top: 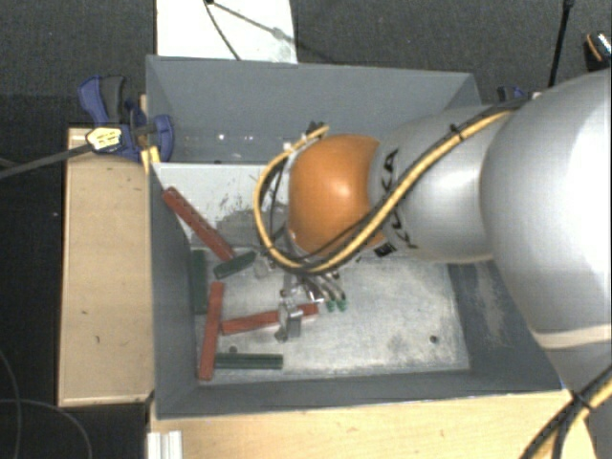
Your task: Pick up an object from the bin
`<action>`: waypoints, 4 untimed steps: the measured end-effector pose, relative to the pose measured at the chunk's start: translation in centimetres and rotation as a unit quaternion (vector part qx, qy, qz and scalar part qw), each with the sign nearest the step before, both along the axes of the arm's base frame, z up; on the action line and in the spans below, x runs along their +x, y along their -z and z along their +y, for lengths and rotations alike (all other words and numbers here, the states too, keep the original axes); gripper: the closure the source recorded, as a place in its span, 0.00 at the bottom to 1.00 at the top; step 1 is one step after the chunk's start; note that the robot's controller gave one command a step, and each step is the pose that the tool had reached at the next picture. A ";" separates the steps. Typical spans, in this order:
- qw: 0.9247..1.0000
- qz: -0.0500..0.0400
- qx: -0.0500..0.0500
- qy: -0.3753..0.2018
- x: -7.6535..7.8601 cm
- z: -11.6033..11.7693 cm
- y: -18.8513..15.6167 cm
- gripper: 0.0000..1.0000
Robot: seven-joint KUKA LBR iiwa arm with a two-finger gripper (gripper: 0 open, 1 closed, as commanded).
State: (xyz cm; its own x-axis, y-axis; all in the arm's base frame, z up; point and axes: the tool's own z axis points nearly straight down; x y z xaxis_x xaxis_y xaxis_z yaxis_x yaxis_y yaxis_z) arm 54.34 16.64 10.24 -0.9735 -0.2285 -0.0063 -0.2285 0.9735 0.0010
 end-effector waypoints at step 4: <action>0.999 0.005 -0.001 -0.040 -0.7 -1.3 3.3 1.00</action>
Offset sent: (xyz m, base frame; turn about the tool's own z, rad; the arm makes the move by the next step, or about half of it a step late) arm -0.0012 -0.0224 -0.0024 0.0028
